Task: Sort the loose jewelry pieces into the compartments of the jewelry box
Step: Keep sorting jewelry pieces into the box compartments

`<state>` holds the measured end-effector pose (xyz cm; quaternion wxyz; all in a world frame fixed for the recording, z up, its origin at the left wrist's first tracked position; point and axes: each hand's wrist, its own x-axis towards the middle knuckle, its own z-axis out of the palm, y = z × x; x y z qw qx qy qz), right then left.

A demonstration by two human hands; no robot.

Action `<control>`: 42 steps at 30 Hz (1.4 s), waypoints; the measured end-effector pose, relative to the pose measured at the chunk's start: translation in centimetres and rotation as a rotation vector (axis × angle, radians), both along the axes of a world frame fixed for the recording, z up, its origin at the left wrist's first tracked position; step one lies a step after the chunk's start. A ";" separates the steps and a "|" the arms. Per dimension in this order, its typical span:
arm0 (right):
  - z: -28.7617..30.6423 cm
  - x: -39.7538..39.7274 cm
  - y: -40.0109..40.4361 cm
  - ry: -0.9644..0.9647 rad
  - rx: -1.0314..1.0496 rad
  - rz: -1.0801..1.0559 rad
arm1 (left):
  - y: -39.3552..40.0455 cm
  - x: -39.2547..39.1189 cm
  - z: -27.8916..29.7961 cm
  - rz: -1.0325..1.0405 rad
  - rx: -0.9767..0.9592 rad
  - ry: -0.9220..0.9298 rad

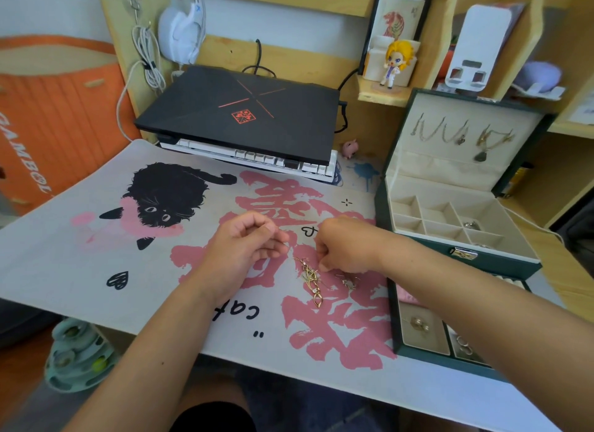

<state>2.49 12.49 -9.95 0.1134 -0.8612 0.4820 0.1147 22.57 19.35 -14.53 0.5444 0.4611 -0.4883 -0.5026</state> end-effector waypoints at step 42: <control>9.1 -8.4 8.6 -0.954 0.000 -0.055 | 6.0 -9.1 9.1 -0.315 0.208 0.222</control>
